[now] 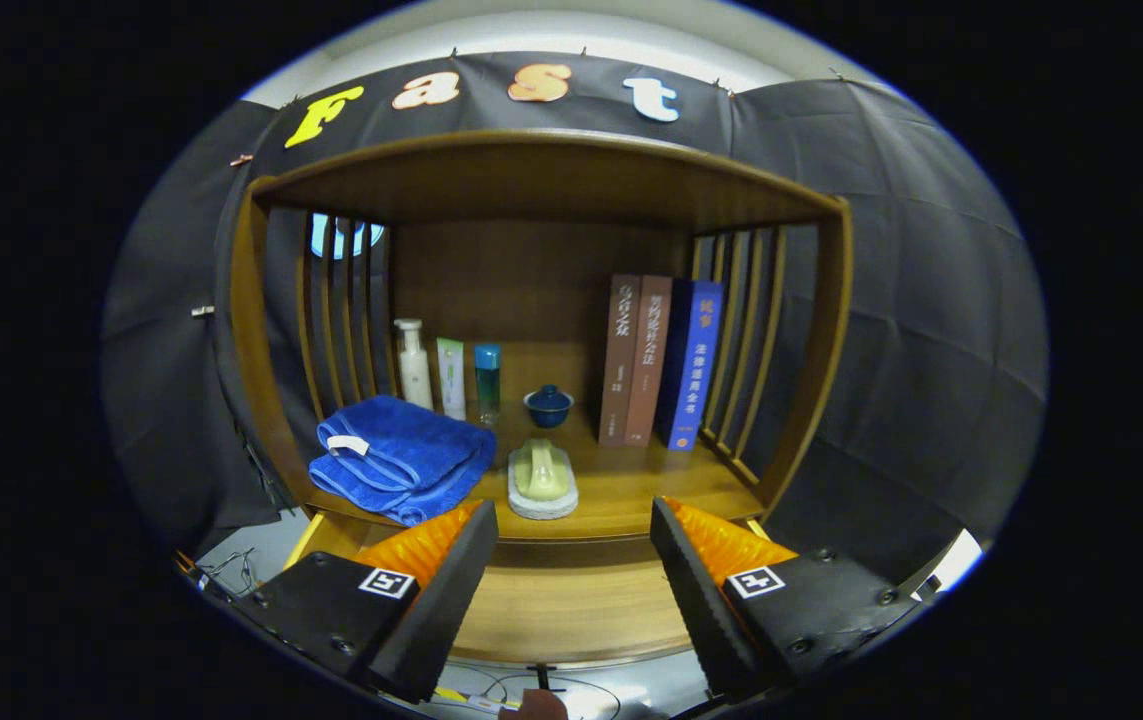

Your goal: Pull open the drawer, take out the items inside it, and place them on the countertop above the cabinet.

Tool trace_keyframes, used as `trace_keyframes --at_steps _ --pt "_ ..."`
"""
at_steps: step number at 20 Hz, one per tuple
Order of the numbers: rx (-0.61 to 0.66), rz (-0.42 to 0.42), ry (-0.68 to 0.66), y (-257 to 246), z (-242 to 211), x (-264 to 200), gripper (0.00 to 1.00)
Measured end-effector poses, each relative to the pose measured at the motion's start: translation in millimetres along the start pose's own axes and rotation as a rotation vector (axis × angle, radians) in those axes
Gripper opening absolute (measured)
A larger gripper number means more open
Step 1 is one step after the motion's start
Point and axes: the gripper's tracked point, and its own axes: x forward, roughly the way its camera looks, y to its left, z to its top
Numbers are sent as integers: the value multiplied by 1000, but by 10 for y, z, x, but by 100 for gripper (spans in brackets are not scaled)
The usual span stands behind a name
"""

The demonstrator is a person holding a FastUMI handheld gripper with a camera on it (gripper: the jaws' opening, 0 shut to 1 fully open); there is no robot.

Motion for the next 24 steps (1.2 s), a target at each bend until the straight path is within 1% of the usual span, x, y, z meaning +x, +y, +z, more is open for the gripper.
trace_keyframes --at_steps 3,6,8,10,13,15,16,17,19,21,24 --pt "15 10 -94 -71 -63 -290 99" --pt "-10 37 -185 -28 -203 -558 99" --pt "-36 60 -218 39 -410 -721 99" --pt "-28 52 -235 69 -643 -779 99" --pt "-11 96 -206 266 -1152 -763 99" --pt "-8 77 -221 258 -1452 -702 99" --pt "7 89 -217 310 -1585 -687 99" --pt "21 97 -211 337 -1724 -674 99" --pt "24 79 -178 262 -1993 -575 99" --pt "34 77 -153 248 -2163 -481 99" --pt "30 77 -138 240 -2251 -321 98"
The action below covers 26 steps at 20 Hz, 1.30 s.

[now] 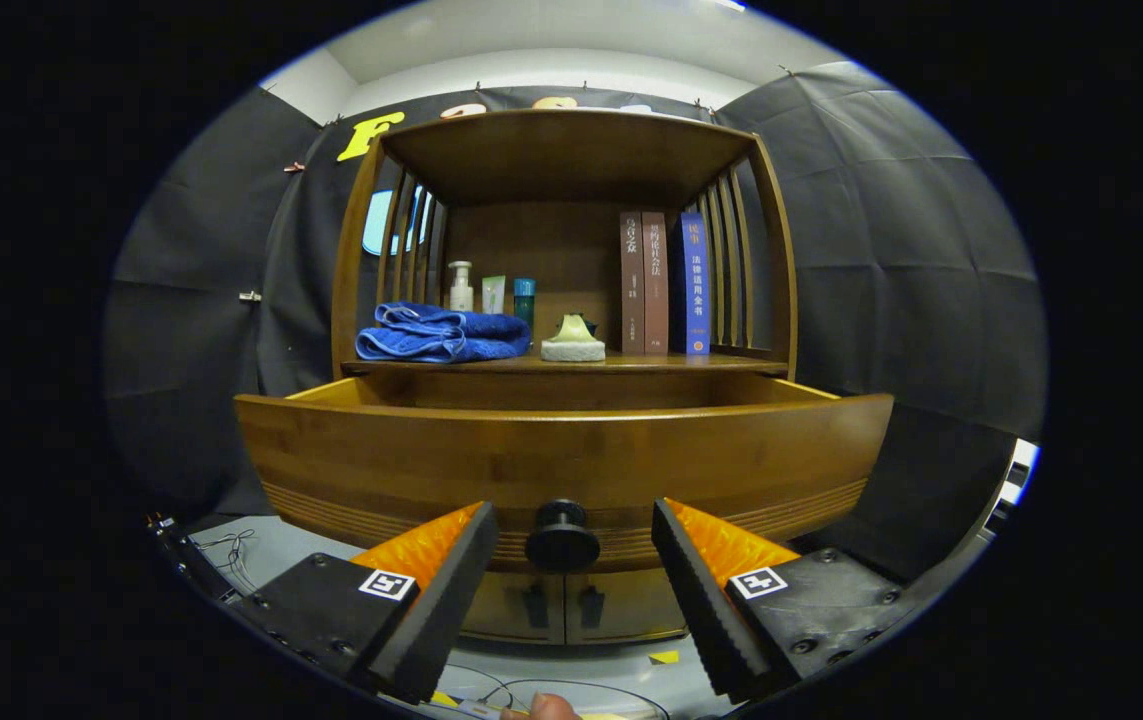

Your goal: Pull open the drawer, take out the items inside it, and place them on the countertop above the cabinet.

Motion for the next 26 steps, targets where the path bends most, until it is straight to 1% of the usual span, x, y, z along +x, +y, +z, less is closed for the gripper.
trace_keyframes --at_steps 4,5,6,8,11,17,22,26 --pt "-16 17 13 33 -76 217 99" --pt "-17 22 29 38 -78 188 99" --pt "-29 24 4 34 -59 243 99" --pt "-36 18 16 47 -59 228 98" --pt "-40 12 38 63 0 353 99" --pt "-59 8 85 72 38 887 99" --pt "-47 15 83 83 58 1362 99" --pt "-33 12 96 108 79 1655 99"
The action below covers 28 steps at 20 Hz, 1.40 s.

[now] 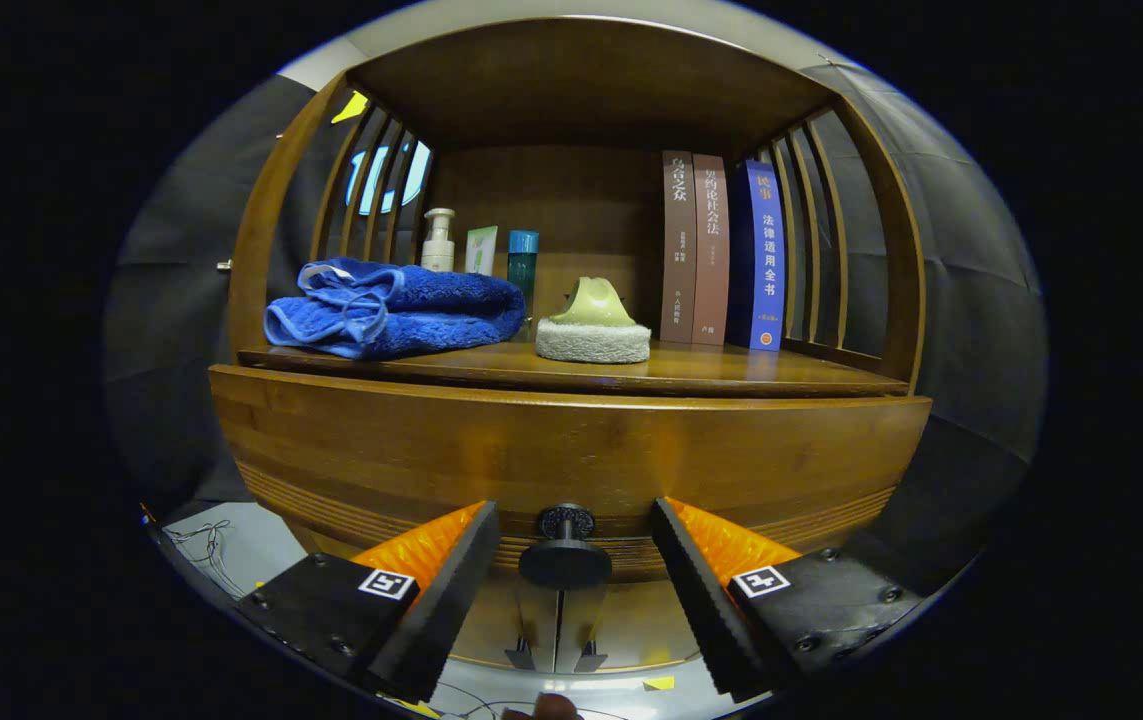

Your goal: Pull open the drawer, take out the items inside it, and place them on the countertop above the cabinet.

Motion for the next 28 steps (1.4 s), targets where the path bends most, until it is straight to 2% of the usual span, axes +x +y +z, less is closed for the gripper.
trace_keyframes --at_steps 6,12,19,28 --pt "52 4 4 -1 -76 40 99" --pt "7 22 3 -60 -4 -93 99" --pt "-18 -4 -86 -309 575 -894 99" --pt "-67 -31 -163 -497 1662 -1981 98"
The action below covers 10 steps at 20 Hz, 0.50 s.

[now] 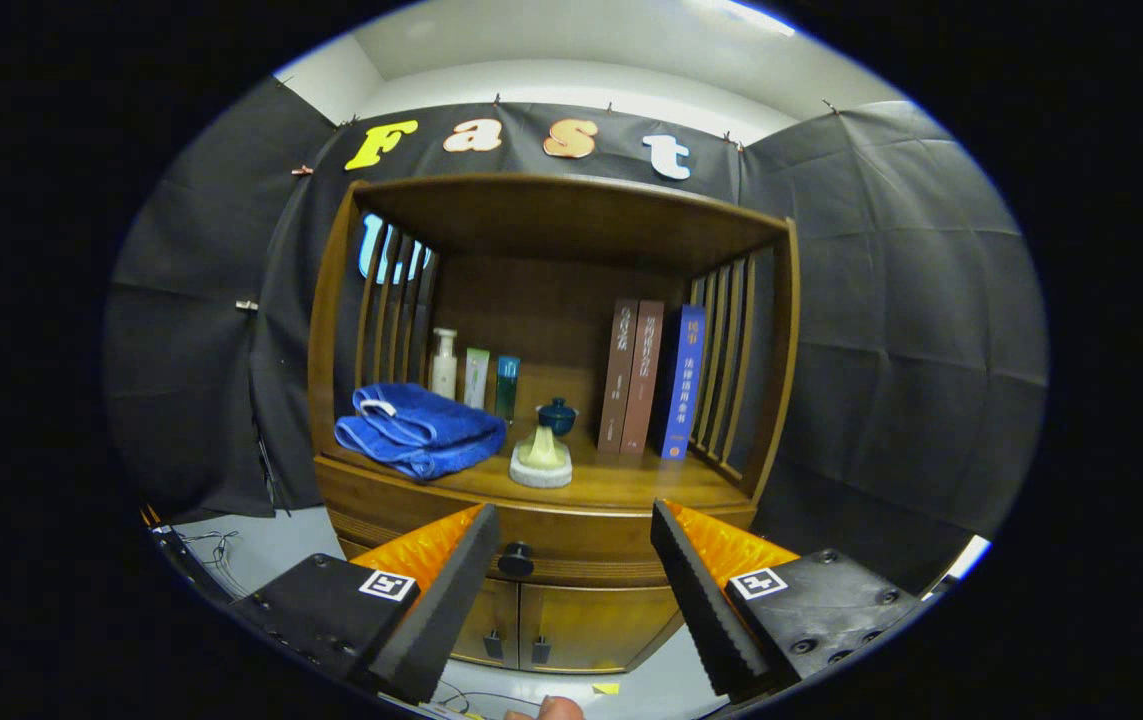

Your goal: Pull open the drawer, take out the items inside it, and place them on the countertop above the cabinet.

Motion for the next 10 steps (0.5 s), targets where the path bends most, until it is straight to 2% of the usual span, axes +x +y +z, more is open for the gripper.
trace_keyframes --at_steps 5,10 --pt "-10 -19 -43 -66 345 -400 98" --pt "-48 -1 -50 25 415 -546 98"
